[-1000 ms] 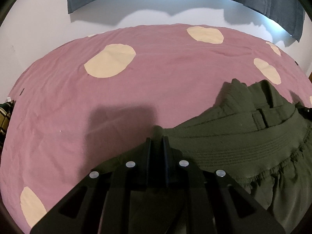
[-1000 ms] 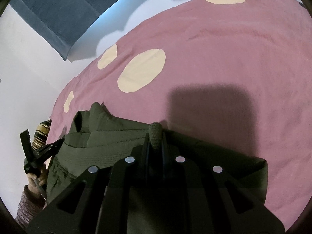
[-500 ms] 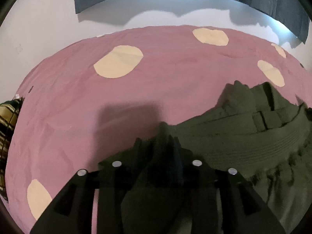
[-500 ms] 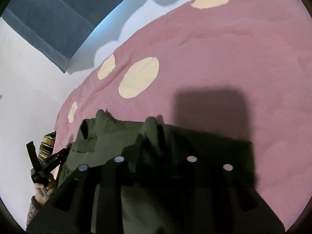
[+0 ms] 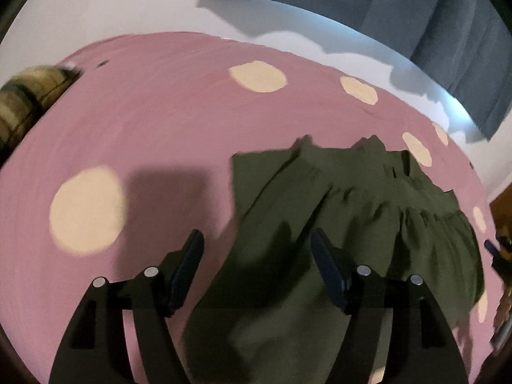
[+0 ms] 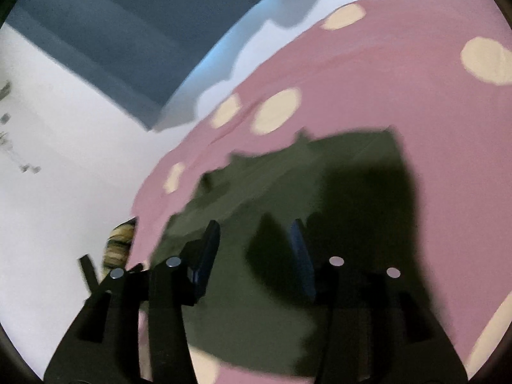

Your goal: Fold small clothes

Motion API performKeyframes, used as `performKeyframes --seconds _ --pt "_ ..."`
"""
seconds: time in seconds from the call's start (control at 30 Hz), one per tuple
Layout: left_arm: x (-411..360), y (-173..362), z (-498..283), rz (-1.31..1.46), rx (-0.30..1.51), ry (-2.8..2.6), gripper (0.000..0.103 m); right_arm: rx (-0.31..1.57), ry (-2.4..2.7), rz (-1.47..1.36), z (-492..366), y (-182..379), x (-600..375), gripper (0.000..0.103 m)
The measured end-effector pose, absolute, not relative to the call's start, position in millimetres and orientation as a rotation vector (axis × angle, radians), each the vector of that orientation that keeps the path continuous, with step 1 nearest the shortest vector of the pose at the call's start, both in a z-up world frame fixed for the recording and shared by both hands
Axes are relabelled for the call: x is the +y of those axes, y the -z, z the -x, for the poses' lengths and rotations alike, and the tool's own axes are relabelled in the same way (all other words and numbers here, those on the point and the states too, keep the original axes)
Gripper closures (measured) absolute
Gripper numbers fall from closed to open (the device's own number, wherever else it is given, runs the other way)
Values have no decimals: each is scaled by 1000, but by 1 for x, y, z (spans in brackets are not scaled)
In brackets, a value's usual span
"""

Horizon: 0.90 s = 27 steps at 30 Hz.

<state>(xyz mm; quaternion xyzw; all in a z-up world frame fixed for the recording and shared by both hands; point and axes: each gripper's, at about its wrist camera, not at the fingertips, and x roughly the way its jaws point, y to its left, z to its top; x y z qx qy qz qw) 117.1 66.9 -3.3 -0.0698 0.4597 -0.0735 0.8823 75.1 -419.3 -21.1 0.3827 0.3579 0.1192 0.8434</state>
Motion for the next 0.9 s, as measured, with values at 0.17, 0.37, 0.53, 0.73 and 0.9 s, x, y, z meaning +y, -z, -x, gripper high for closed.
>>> performKeyframes --seconds 0.17,0.37,0.53,0.73,0.9 --pt "104 8 -78 252 951 112 33 797 -436 -821 -58 22 -347 48" --pt "124 18 -46 316 961 108 32 908 -502 -744 -59 45 -277 47" --pt "121 37 -43 410 1011 163 31 991 -451 -753 -70 88 -266 47" --pt "106 40 -52 408 1005 190 31 973 -447 -784 -59 93 -274 59" --pt "103 49 -68 461 1026 209 29 958 -452 -787 -54 93 -276 60"
